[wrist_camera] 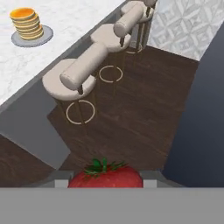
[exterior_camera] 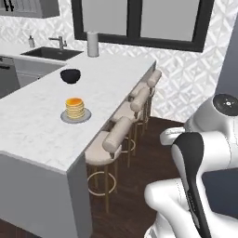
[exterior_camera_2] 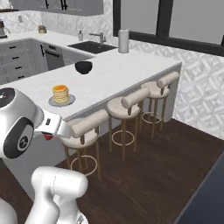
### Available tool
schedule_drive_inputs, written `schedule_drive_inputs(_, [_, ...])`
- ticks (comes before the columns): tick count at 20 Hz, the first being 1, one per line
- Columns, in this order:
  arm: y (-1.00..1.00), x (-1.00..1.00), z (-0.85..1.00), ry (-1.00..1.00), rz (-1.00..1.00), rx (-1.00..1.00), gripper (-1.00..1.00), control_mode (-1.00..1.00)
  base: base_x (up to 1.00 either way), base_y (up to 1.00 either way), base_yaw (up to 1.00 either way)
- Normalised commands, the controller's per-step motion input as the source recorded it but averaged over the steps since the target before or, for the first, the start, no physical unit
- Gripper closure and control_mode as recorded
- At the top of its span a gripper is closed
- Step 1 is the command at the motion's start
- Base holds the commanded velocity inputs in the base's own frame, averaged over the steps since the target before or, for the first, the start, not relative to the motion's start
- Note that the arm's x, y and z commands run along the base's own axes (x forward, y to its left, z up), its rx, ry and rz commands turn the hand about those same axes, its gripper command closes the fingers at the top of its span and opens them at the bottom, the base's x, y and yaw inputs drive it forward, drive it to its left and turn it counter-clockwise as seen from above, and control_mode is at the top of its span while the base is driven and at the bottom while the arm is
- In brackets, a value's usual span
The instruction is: Take the strawberry from the fridge and place it on top of the pancake, located on the dining counter.
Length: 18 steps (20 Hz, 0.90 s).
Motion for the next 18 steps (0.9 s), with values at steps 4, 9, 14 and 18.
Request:
schedule_drive_inputs(4, [0.0, 0.0, 0.0, 0.0, 0.0, 0.0, 1.0, 1.0, 0.3, -0.81, 0.75])
schedule_drive_inputs(9, [0.0, 0.0, 0.0, 0.0, 0.0, 0.0, 1.0, 1.0, 0.35, -0.76, 0.77])
schedule_drive_inputs(14, [0.0, 0.0, 0.0, 0.0, 0.0, 0.0, 1.0, 1.0, 0.29, -0.87, 0.76])
schedule_drive_inputs(18, [0.0, 0.0, 0.0, 0.0, 0.0, 0.0, 1.0, 1.0, 0.19, -0.88, 0.76])
